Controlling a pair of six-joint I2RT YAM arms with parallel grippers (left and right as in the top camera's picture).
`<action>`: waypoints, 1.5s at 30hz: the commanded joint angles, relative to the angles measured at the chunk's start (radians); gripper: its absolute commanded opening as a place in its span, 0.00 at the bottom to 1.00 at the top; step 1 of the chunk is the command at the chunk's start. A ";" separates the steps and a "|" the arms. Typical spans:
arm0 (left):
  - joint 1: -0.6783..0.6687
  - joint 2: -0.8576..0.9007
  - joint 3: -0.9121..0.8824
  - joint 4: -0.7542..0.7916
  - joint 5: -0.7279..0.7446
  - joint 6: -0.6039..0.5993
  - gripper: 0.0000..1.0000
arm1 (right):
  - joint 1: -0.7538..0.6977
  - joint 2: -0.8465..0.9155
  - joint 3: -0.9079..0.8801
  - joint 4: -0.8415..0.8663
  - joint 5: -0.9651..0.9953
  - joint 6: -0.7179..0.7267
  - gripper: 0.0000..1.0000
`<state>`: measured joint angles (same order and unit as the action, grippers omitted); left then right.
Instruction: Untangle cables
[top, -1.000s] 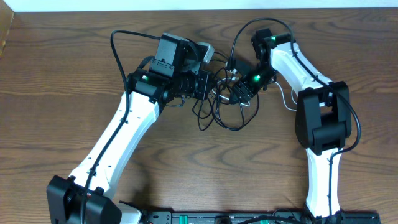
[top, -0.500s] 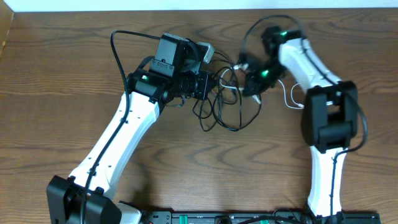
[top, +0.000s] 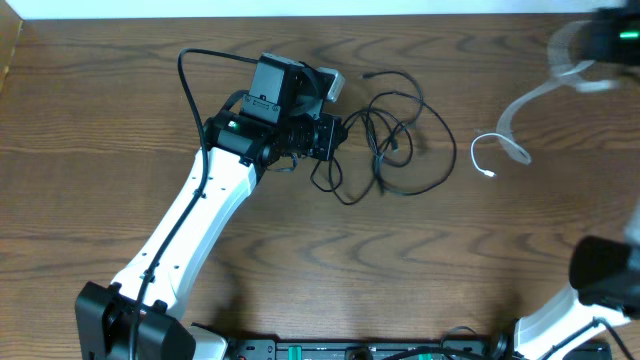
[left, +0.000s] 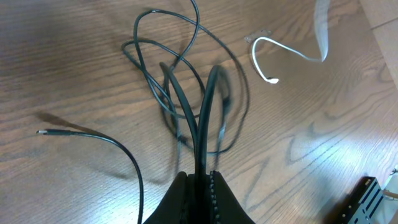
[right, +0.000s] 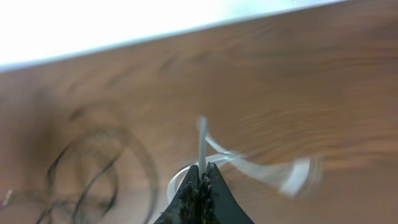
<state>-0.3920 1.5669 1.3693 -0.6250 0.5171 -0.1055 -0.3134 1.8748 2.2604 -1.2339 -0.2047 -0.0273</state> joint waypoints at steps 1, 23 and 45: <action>0.016 0.000 0.010 -0.005 -0.041 -0.005 0.08 | -0.098 -0.016 0.005 0.023 0.053 0.087 0.01; 0.018 0.000 0.010 -0.029 -0.276 -0.016 0.07 | -0.228 0.066 0.014 0.808 0.224 0.196 0.01; 0.018 0.000 0.010 -0.014 -0.276 -0.016 0.07 | -0.189 0.476 0.014 0.727 0.205 0.235 0.42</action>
<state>-0.3805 1.5669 1.3693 -0.6415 0.2554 -0.1093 -0.4957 2.3634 2.2669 -0.4892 0.0082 0.2050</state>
